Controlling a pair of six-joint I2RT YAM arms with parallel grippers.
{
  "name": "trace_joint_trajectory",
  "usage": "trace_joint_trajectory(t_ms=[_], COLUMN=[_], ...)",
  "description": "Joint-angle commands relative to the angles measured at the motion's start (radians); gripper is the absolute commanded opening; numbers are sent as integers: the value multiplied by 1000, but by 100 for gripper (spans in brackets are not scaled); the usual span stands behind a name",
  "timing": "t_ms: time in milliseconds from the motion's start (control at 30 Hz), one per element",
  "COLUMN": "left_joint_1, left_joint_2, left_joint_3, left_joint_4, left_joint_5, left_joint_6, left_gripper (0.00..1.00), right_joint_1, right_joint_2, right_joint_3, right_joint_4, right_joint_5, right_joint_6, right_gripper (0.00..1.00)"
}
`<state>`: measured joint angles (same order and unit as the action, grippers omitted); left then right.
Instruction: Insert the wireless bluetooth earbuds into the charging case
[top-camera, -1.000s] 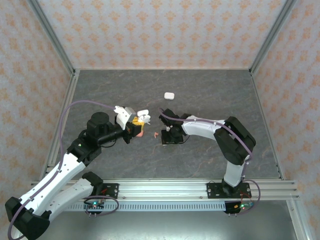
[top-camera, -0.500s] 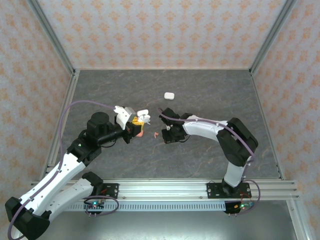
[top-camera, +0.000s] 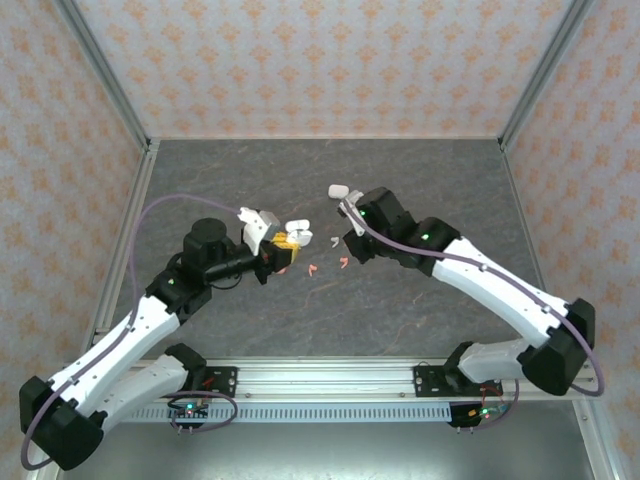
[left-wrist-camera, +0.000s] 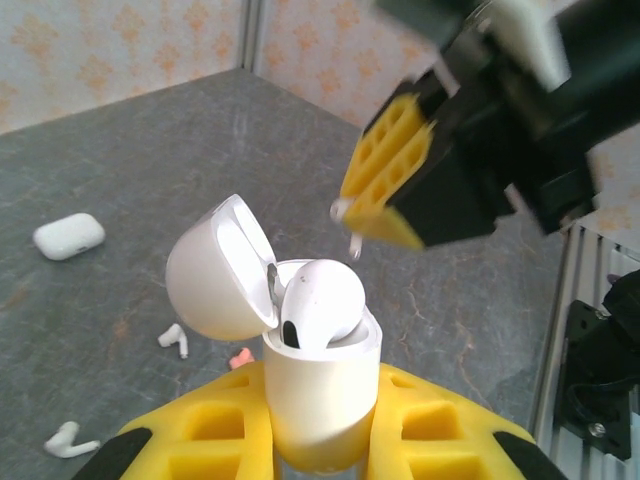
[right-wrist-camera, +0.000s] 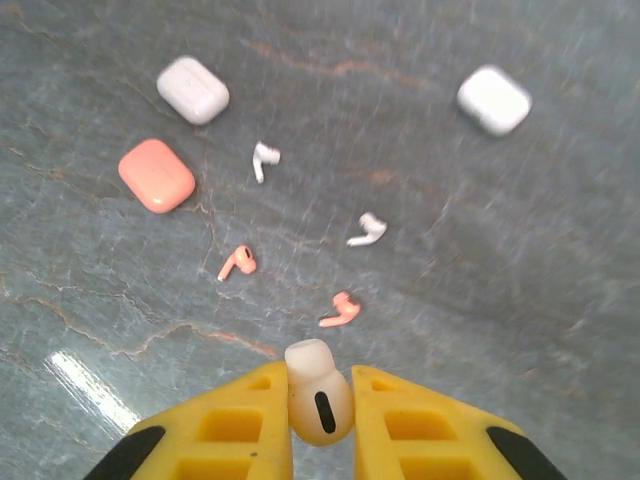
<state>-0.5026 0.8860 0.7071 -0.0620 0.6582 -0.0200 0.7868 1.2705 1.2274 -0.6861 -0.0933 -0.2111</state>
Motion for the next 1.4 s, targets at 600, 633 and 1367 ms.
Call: trace_joint_trajectory(t_ms=[600,633,1367], left_joint_1=[-8,-8,-8], left_joint_2=[229,229,219], left_joint_3=[193,193,191], left_joint_4=[127,121,89], left_joint_5=[285,286,284], left_joint_6=[-94,-92,-65], left_gripper=[0,0,0], right_joint_1=[3,3,11], right_joint_2=[-68,-64,-5], right_joint_3=[206,210,207], right_joint_4=[-13,-11,-35], right_joint_5=[-76,-82,-190], right_joint_6=[-435,-435,-436], right_gripper=[17,17,17])
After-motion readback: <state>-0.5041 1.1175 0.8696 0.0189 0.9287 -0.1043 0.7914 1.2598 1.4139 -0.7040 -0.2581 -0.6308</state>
